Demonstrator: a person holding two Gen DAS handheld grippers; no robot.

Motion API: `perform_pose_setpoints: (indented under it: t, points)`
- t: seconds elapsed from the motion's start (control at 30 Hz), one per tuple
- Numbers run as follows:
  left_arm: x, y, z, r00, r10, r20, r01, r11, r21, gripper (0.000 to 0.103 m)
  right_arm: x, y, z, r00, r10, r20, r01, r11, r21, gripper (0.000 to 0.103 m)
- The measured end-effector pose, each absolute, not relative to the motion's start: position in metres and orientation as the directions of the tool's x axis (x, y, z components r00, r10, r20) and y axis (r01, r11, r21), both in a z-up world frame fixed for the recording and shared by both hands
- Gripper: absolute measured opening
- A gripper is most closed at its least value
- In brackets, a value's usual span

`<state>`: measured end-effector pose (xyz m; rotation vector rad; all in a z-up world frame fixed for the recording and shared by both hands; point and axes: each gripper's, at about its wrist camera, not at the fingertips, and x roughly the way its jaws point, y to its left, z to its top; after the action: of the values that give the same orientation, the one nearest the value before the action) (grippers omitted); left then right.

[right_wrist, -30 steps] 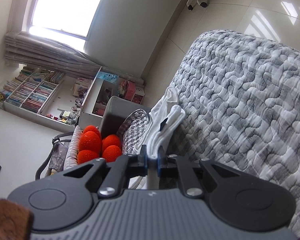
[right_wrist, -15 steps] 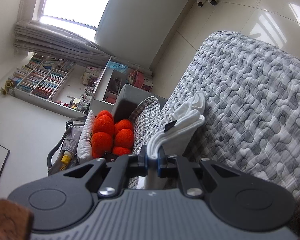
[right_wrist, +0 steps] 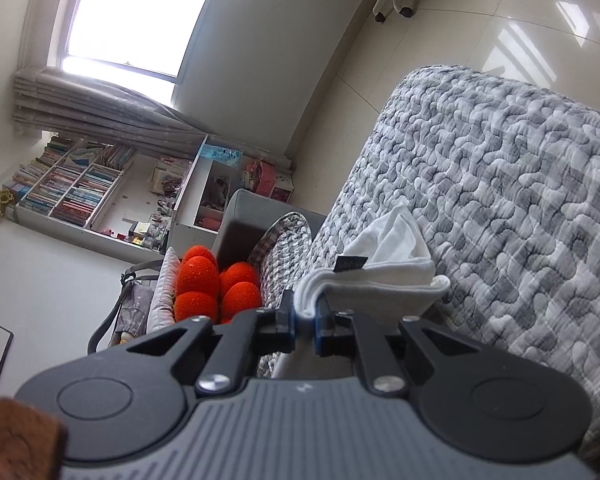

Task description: Fold clothes

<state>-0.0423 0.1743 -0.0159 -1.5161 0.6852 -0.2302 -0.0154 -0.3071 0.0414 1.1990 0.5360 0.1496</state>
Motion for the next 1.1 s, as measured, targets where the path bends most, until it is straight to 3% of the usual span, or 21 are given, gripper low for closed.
perform_pose_setpoints:
  t: [0.2, 0.73, 0.87, 0.97, 1.07, 1.1]
  points:
    - [-0.009, 0.171, -0.031, 0.838, -0.5, -0.217, -0.22, 0.053, -0.974, 0.008, 0.014, -0.31, 0.027, 0.885, 0.369, -0.285, 0.159, 0.337, 0.928, 0.011]
    - [0.049, 0.157, -0.038, 0.86, -0.4, -0.316, -0.219, 0.271, -0.937, 0.01, 0.073, -0.31, -0.015, 0.891, 0.357, -0.279, 0.171, 0.304, 0.937, 0.013]
    - [0.054, 0.156, -0.034, 0.872, -0.341, -0.351, -0.226, 0.354, -0.907, 0.031, 0.078, -0.309, -0.02, 0.887, 0.351, -0.3, 0.184, 0.329, 0.926, 0.015]
    - [0.053, 0.161, -0.026, 0.887, -0.299, -0.352, -0.211, 0.415, -0.885, 0.039, 0.078, -0.312, -0.022, 0.885, 0.347, -0.312, 0.195, 0.334, 0.922, 0.018]
    - [0.052, 0.163, -0.017, 0.894, -0.261, -0.364, -0.208, 0.479, -0.853, 0.046, 0.072, -0.321, -0.021, 0.902, 0.296, -0.316, 0.205, 0.351, 0.914, 0.04]
    - [0.051, 0.162, -0.014, 0.891, -0.24, -0.385, -0.22, 0.514, -0.829, 0.048, 0.068, -0.325, -0.02, 0.909, 0.275, -0.313, 0.207, 0.353, 0.912, 0.042]
